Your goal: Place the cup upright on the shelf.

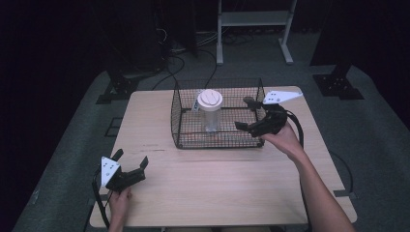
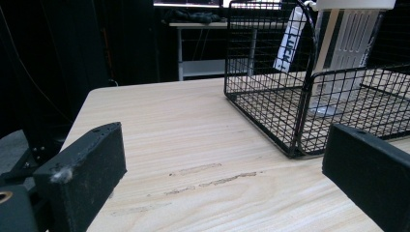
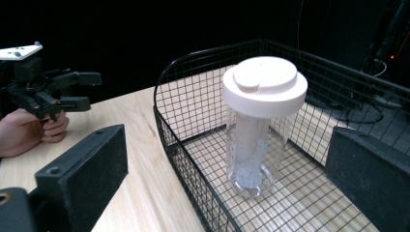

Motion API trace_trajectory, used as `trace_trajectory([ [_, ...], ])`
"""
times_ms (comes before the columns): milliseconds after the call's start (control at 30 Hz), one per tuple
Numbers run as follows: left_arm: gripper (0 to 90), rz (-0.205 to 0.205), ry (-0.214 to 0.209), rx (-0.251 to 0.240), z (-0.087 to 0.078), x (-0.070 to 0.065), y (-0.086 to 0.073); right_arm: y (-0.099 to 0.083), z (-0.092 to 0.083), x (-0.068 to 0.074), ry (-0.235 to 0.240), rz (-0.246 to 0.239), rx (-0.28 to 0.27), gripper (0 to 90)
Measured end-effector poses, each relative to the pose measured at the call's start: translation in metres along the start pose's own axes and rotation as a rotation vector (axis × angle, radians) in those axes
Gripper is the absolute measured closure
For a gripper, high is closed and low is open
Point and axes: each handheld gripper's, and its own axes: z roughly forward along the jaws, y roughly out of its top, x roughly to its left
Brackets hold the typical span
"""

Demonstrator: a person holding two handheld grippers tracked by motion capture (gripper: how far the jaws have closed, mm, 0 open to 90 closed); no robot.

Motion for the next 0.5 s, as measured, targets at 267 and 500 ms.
trace_trajectory([
  [267,0.9,0.004,0.001,0.002,0.0,0.0,0.0,-0.015,-0.017,0.0,-0.022,0.019,-0.009,1.0],
  [500,0.9,0.004,0.001,0.004,0.0,0.0,0.0,-0.023,-0.026,-0.001,-0.033,0.026,-0.003,1.0],
])
